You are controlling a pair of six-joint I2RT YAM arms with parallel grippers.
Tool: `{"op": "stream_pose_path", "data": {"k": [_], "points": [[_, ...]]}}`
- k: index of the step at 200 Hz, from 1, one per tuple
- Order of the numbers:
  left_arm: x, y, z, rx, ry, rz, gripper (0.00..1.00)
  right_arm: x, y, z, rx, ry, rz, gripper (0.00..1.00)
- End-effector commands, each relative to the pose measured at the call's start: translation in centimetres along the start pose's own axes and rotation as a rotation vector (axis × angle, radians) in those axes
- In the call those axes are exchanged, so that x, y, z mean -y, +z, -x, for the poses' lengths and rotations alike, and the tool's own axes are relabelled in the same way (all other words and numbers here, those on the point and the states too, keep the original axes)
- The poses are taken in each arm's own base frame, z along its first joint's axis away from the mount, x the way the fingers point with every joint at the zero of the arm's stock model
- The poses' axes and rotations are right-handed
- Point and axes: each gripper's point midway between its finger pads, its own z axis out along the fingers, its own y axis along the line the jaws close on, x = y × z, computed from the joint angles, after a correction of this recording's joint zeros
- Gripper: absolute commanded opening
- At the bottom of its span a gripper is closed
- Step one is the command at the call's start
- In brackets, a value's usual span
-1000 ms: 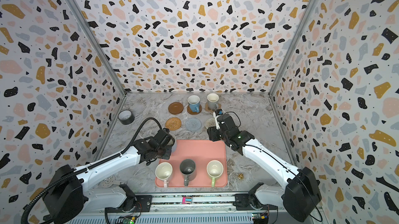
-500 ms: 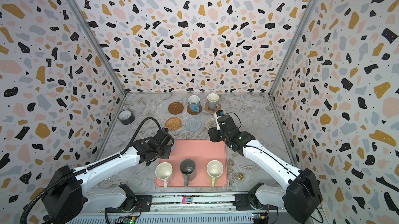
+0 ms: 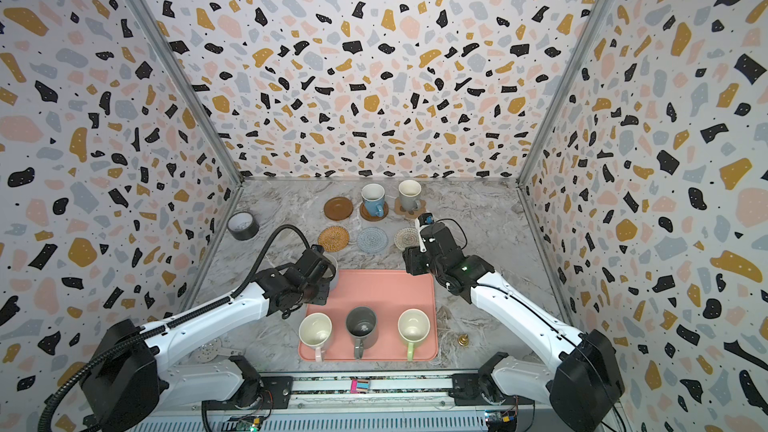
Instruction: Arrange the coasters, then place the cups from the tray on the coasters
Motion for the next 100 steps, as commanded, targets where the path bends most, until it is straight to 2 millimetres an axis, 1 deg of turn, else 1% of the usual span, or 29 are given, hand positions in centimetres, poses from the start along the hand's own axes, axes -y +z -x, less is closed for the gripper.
{"op": "stream_pose_path", "data": {"k": [1,39,100], "points": [[1.3,-2.1,4.3,0.153,-0.065,-0.051,0.1,0.5,-1.1,0.3,0.022,0.012,-0.017,0.63],[1.6,-2.1,4.8,0.17,-0.09,-0.066,0.1,0.7,-1.5,0.3,0.025,0.014,-0.025,0.63],[2.0,-2.3,6.1,0.189,-0.106,-0.064,0.1,0.8,-1.7,0.1,0.027,0.027,-0.027,0.63]]}}
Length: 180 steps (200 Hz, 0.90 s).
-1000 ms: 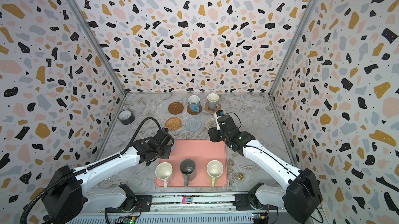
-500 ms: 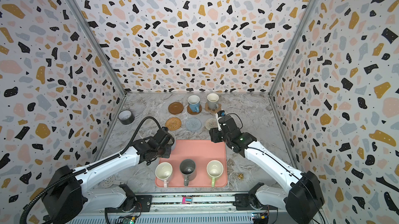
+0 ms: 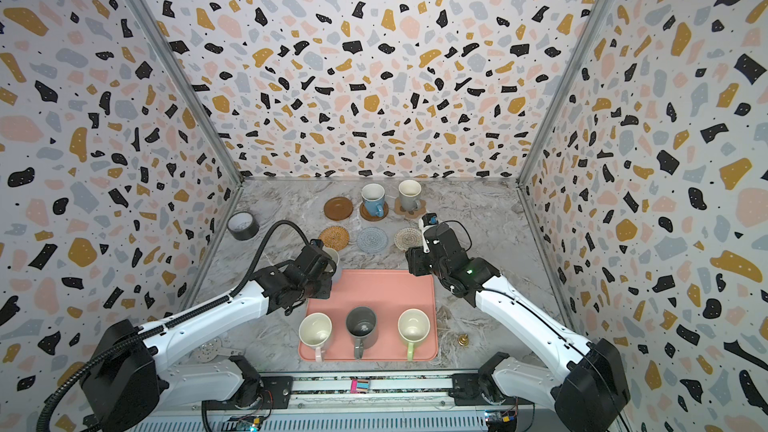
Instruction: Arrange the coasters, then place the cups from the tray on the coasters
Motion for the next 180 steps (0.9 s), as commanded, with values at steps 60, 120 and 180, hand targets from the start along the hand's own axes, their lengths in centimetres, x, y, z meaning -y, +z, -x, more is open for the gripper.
{"op": "stream_pose_path", "data": {"k": [60,120,180], "points": [[2.5,-1.4,6.1,0.162,-0.074,-0.049,0.1,0.6,-0.8,0.0,0.013,0.016,-0.018,0.63],[3.5,-0.9,8.1,0.184,-0.091,-0.052,0.1,0.8,-0.7,-0.4,0.009,0.027,-0.011,0.63],[3.4,0.4,10.4,0.188,-0.133,-0.023,0.11,0.5,-1.0,-0.4,0.013,0.034,0.005,0.63]]}}
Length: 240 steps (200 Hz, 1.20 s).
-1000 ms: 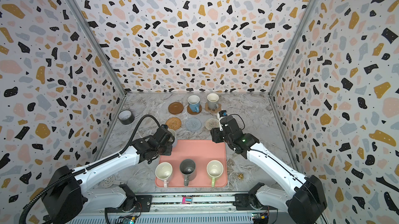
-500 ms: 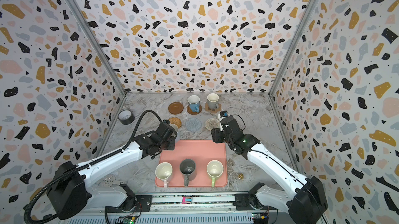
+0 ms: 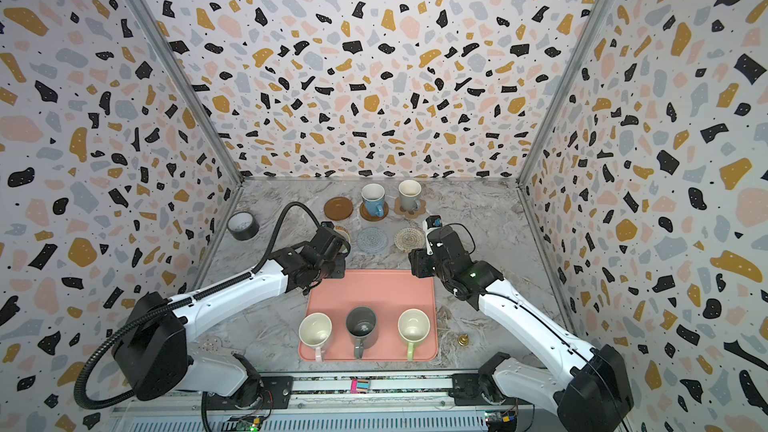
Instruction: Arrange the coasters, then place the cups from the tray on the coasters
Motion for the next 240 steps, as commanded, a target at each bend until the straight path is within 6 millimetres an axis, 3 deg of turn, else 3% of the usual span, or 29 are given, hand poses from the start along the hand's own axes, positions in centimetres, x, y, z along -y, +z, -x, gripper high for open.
{"op": "stream_pose_path", "data": {"k": [1,240], "points": [[1.1,-1.0,4.8,0.132,-0.067,-0.027,0.11,0.0,-0.7,0.2,0.011,0.017,0.01,0.63],[-0.6,2.5,11.7,0.216,-0.202,0.097,0.11,0.6,-3.0,-0.4,0.033,0.028,0.034,0.63]]}}
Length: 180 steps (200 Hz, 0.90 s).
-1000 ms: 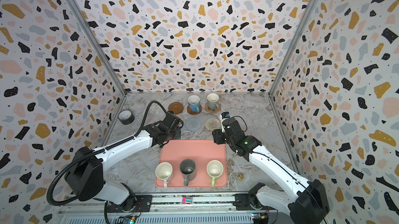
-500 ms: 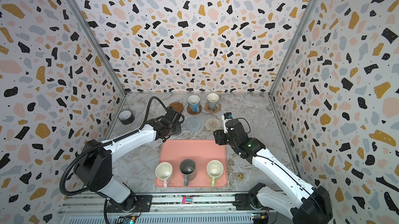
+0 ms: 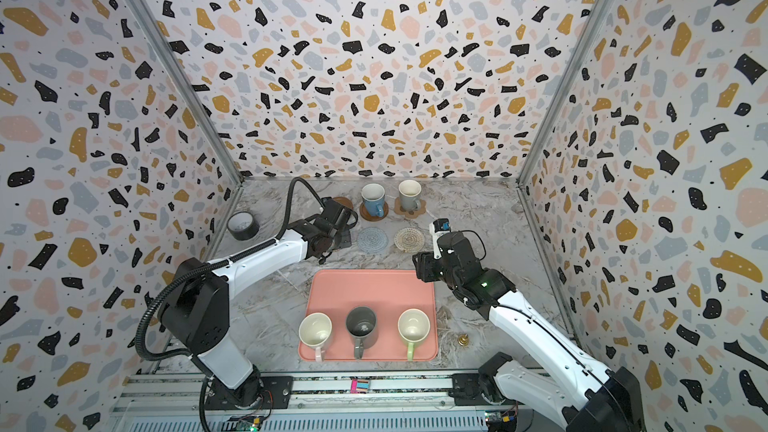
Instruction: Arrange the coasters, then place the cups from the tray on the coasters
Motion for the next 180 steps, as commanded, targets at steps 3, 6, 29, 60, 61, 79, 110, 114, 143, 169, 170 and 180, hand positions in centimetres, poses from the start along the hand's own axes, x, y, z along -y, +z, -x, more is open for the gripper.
{"op": "stream_pose_path", "data": {"k": [3,6,29,60,61,79,110,114,143,169,170,180], "points": [[0.7,-1.2,4.8,0.142,-0.075,-0.025,0.11,0.2,-0.9,-0.1,-0.001,0.003,-0.002,0.63],[0.7,-1.2,4.8,0.143,-0.075,-0.024,0.11,0.2,-1.0,-0.1,-0.001,0.003,-0.002,0.63],[0.5,-1.1,5.6,0.15,-0.087,-0.019,0.12,0.2,-1.6,0.0,0.018,0.002,0.002,0.63],[0.0,-0.8,6.7,0.162,-0.094,0.003,0.11,0.3,-1.8,-0.3,0.024,0.008,0.01,0.63],[0.0,-0.7,6.8,0.162,-0.094,0.003,0.11,0.3,-1.8,-0.4,0.024,0.007,0.012,0.63],[-0.4,-0.3,7.3,0.165,-0.101,0.016,0.11,0.3,-1.7,-0.6,0.013,0.01,0.015,0.63],[-1.0,0.8,8.8,0.171,-0.128,0.029,0.11,0.2,-1.9,-0.6,0.014,0.015,0.019,0.63],[-1.1,1.0,8.9,0.168,-0.13,0.033,0.12,0.2,-2.0,-0.6,0.016,0.017,0.02,0.63],[-0.8,1.9,10.4,0.176,-0.139,0.034,0.11,0.3,-2.2,-0.7,0.021,0.023,0.021,0.63],[-0.5,3.0,11.3,0.175,-0.138,0.038,0.11,0.3,-2.2,-0.8,0.016,0.028,0.022,0.63],[-0.5,3.0,11.3,0.176,-0.138,0.038,0.11,0.3,-2.2,-0.8,0.016,0.028,0.022,0.63],[-0.3,3.5,11.5,0.17,-0.138,0.037,0.11,0.3,-2.2,-0.8,0.014,0.029,0.022,0.63]]}}
